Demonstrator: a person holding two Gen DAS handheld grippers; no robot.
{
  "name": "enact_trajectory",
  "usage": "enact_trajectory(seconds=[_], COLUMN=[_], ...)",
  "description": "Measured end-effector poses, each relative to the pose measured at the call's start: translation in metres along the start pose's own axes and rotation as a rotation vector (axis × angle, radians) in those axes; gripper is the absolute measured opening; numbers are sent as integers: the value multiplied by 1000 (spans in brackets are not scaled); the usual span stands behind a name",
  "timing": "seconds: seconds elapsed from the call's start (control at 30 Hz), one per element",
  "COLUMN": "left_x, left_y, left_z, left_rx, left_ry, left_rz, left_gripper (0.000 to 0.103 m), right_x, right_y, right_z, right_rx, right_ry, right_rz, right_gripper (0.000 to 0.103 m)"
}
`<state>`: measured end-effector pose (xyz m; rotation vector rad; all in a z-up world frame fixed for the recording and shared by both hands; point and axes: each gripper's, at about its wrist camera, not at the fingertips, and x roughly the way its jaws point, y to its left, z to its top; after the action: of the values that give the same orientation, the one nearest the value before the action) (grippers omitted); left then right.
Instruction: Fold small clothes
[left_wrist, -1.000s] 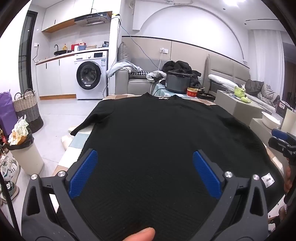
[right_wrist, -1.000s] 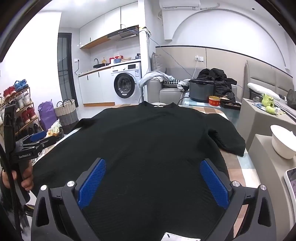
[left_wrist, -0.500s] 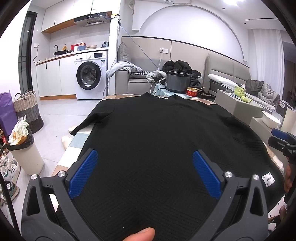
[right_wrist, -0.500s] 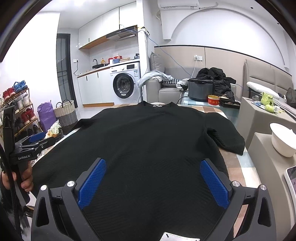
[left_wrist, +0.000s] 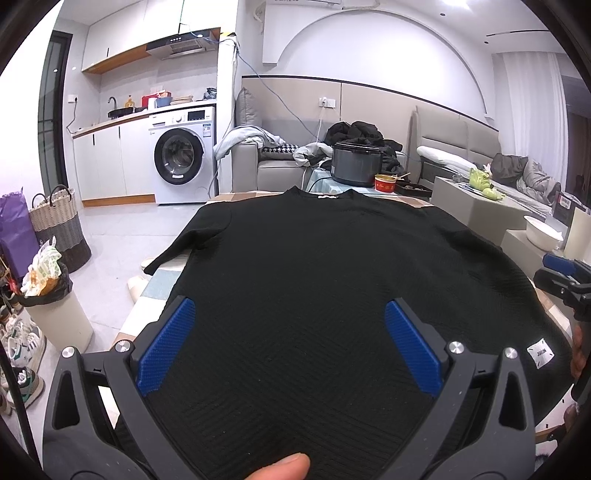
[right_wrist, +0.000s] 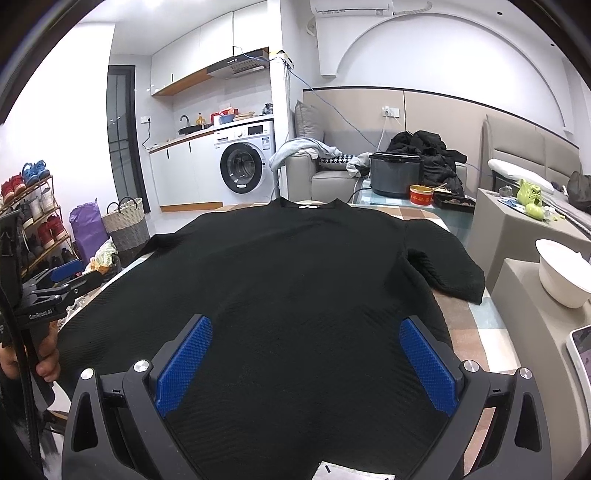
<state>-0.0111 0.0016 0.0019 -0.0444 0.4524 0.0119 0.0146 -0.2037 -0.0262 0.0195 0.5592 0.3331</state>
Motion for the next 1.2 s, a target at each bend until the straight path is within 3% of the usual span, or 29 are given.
enact_trajectory(seconds=[1.2], left_x=[0], left_y=[-6], left_z=[-2], left_rx=[3], left_ry=[5], left_rz=[-1], left_gripper=[102], right_x=[-1], right_y=[2], right_z=[-2], right_rx=[7], right_ry=[3], right_rz=[-14], right_gripper=[103])
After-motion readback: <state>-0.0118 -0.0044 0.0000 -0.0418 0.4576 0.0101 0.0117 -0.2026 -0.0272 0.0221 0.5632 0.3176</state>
